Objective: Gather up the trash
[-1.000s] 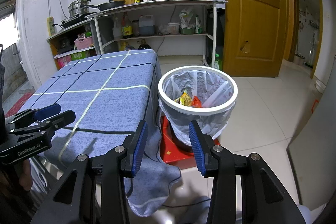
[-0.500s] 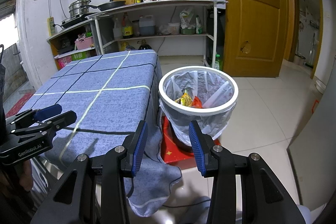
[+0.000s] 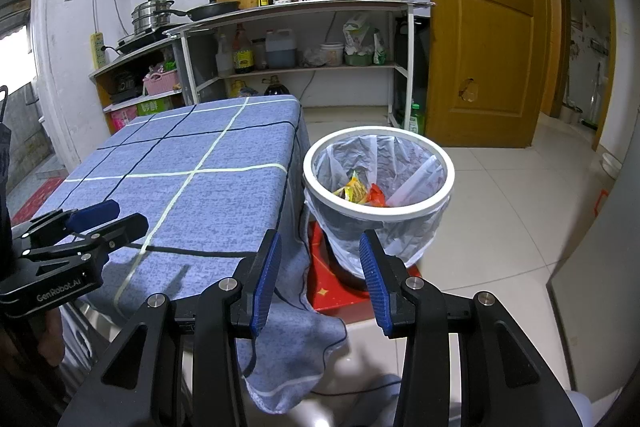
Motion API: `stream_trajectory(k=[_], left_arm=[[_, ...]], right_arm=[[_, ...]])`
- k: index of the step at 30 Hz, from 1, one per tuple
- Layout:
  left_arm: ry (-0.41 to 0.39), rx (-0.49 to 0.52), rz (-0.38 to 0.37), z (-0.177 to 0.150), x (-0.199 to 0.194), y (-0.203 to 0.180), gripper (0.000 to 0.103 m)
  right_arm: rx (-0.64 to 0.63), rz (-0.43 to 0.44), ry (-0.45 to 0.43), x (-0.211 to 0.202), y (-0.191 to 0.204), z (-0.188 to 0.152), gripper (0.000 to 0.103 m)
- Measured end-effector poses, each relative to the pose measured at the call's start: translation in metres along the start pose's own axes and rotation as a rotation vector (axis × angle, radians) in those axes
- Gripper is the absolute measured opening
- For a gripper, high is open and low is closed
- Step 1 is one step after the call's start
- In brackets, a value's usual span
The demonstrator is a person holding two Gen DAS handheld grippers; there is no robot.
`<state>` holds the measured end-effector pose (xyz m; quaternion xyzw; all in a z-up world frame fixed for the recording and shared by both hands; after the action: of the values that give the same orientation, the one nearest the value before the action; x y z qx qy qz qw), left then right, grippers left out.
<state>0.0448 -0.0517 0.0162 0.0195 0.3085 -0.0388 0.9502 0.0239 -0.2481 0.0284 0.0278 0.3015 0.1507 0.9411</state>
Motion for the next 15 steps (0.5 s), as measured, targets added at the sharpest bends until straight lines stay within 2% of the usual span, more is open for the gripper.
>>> stream_trajectory(k=[15], left_arm=[[-0.01, 0.004, -0.004, -0.0027, 0.0014, 0.0003, 0.058]], right_arm=[[0.0, 0.007, -0.004, 0.0007, 0.0029, 0.0009, 0.042]])
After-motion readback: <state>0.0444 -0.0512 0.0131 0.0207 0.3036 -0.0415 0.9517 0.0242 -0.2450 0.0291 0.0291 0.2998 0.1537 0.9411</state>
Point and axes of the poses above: each gripper's, at about its wrist camera, not at the fingertips, and x roughly the way its jaws point, y to its left, z to its top, the point moved 1 cm from there along x, roughly the way its jaws point, and after that the axes turned 8 degrees about z, right-handed, at the moved point
